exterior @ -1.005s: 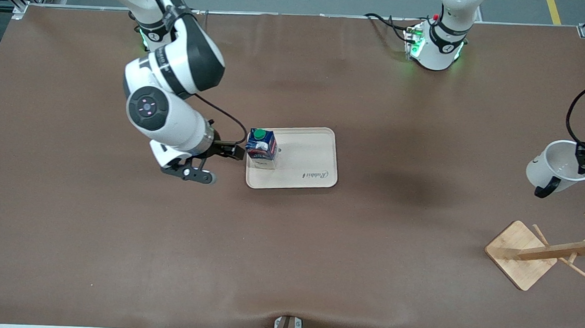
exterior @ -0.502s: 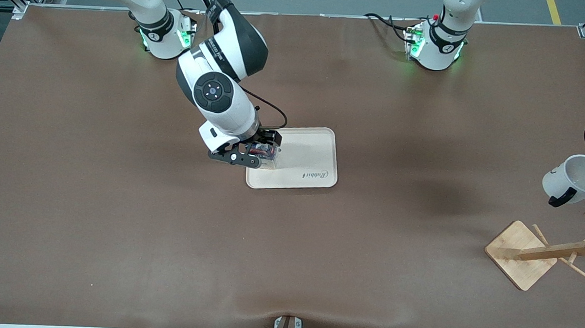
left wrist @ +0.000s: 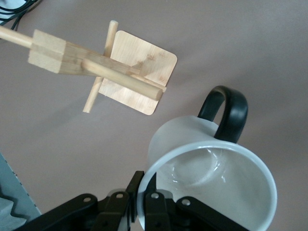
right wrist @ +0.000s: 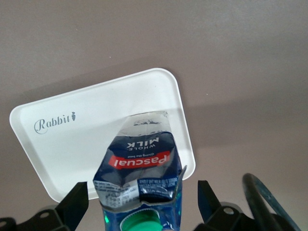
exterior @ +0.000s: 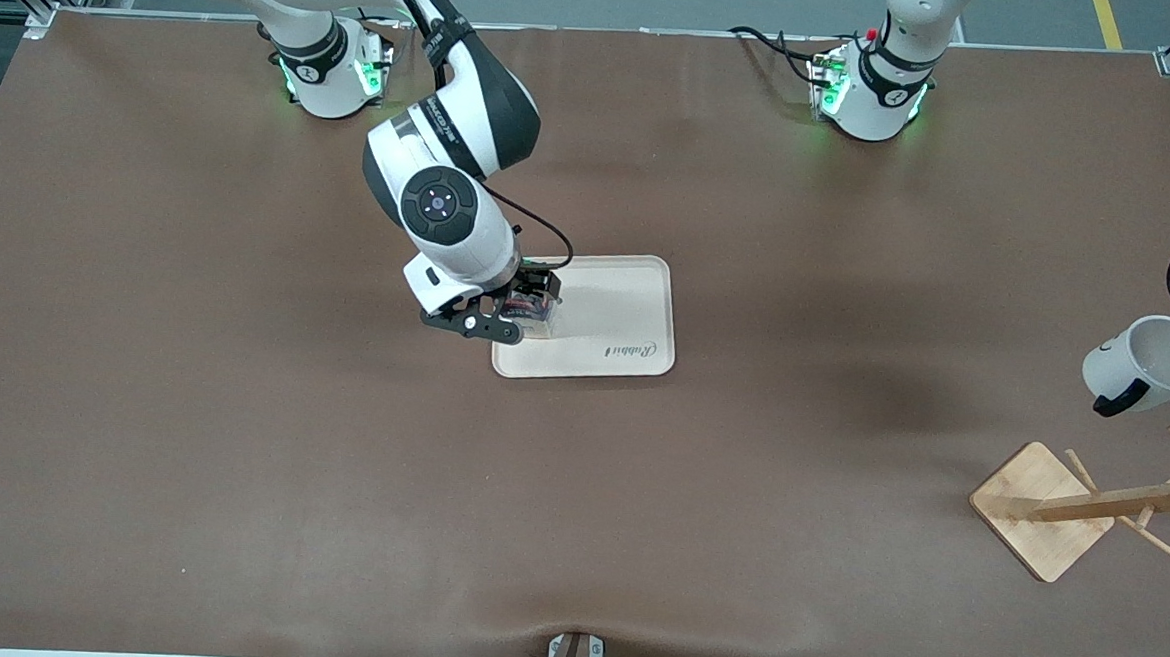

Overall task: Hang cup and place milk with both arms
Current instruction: 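Carry the mug toward the stand while the right gripper grasps the milk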

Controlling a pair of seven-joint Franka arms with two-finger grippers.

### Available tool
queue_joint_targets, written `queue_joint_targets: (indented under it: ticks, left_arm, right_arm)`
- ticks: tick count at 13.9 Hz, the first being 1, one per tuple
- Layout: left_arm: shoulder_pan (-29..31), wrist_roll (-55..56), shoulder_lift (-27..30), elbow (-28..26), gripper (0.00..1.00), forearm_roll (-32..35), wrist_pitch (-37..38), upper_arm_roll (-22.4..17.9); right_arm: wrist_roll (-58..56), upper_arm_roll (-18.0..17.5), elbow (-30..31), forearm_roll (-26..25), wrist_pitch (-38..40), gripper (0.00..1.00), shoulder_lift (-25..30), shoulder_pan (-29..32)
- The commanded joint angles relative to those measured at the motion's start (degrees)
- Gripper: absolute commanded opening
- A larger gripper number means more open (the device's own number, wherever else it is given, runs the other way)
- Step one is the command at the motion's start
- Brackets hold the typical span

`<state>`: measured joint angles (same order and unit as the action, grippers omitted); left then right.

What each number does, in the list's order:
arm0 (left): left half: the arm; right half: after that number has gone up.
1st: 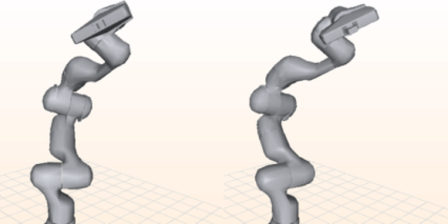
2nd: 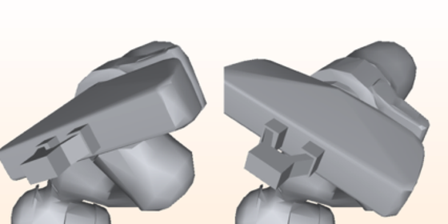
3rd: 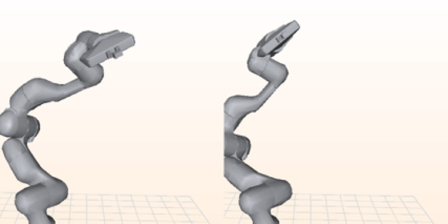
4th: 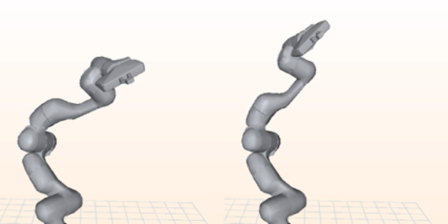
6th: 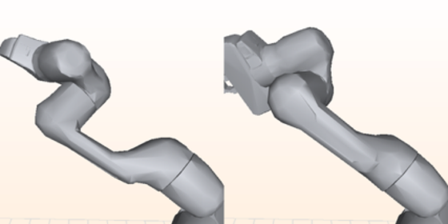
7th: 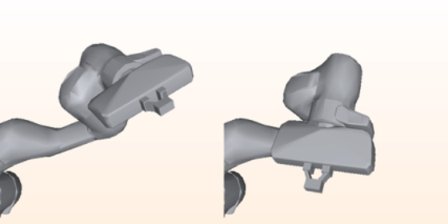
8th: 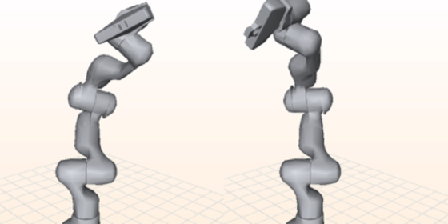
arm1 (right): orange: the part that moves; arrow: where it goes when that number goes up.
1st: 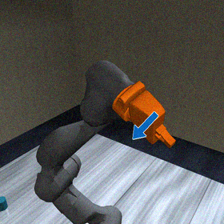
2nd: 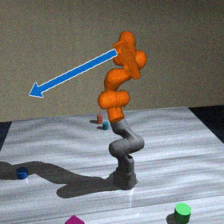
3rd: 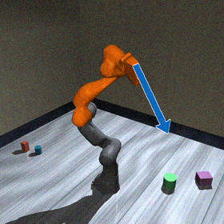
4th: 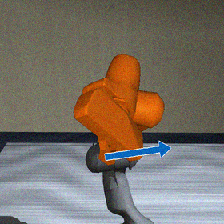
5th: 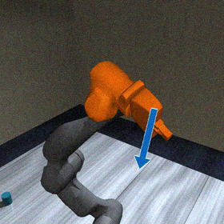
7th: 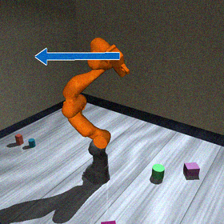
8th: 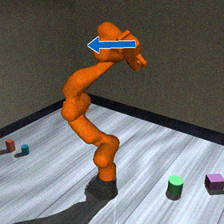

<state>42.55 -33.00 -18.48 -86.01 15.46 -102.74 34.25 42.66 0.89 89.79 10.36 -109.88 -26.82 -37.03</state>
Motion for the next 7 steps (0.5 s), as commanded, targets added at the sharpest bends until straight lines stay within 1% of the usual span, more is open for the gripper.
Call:
queue_joint_targets:
  ticks: [1,3,4,5,6,7]
  left_arm:
    - [1.13,-1.98,-1.39,2.24,0.00,-0.96,-0.18,0.20]
    - [1.13,-1.98,-2.70,4.26,0.00,-0.87,-0.44,0.20]
    - [1.13,-2.07,-3.58,5.22,0.00,-0.87,-0.44,0.20]
    - [1.13,-2.07,-4.28,6.19,0.00,-0.87,-0.53,0.20]
    - [1.13,-2.15,-4.98,7.16,0.00,-0.78,-0.53,0.20]
    - [1.13,-2.33,-5.25,7.78,0.00,-0.69,-0.70,0.20]
  right_arm:
    - [1.63,0.25,0.29,-0.86,-1.39,1.00,-0.16,-1.20]
    - [1.81,0.25,0.73,-0.86,-1.22,1.00,-0.16,-1.29]
    - [1.81,0.25,1.26,-0.86,-1.30,0.94,-0.16,-1.29]
    - [1.81,0.25,1.61,-0.86,-1.39,0.80,-0.16,-1.29]
    - [1.73,0.34,1.87,-0.86,-1.04,0.58,-0.16,-1.21]
    - [1.73,0.34,1.88,-0.95,-0.95,0.43,-0.16,-1.21]
